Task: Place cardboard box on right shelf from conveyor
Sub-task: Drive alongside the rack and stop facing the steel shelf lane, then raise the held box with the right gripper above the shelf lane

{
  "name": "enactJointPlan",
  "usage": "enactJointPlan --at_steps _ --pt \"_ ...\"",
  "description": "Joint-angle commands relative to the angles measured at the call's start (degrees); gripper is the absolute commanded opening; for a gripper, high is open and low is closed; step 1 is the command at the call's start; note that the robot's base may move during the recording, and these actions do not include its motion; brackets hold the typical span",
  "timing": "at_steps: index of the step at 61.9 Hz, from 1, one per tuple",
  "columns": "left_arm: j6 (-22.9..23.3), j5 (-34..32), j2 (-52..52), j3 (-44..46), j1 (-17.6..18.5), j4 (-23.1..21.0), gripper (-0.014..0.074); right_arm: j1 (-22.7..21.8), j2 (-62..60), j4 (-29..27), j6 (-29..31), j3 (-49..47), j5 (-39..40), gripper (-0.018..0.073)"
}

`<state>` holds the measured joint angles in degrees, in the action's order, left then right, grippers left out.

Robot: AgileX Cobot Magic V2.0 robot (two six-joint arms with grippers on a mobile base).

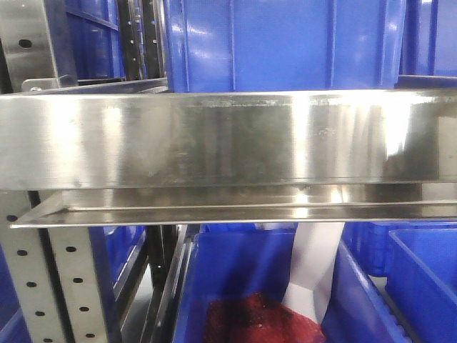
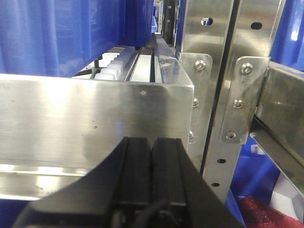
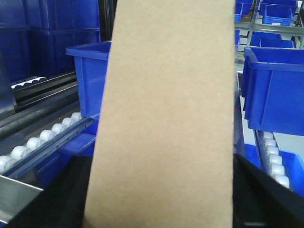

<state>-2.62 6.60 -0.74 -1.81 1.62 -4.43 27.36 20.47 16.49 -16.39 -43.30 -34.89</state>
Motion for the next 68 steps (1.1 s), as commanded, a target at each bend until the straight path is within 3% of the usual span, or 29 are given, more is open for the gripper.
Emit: enactJointPlan --at_steps 1,25,40,46,68 --pt "-0.01 -5.1 -0.83 -0.54 -0.12 -0.34 -0.0116 -0.14 0.64 1.66 0.53 -1.63 6.05 0.0253" --pt "-0.01 -5.1 -0.83 -0.54 -0.12 -0.34 -0.0116 -0.14 1.6 1.79 0.53 -1.7 7.1 0.0253" --pt "-0.01 -5.1 -0.83 -0.54 -0.12 -0.34 -0.0115 -0.14 12.31 4.22 2.93 -8.04 10.05 0.0253" --pt "-0.01 -5.1 -0.83 -0.54 -0.12 -0.34 -0.0116 -0.14 18.82 4.22 10.08 -12.11 10.74 0.0253" --pt "-0.01 -5.1 -0.83 -0.54 -0.12 -0.34 -0.0116 -0.14 35.43 3.41 49.53 -19.3 10.55 0.0253"
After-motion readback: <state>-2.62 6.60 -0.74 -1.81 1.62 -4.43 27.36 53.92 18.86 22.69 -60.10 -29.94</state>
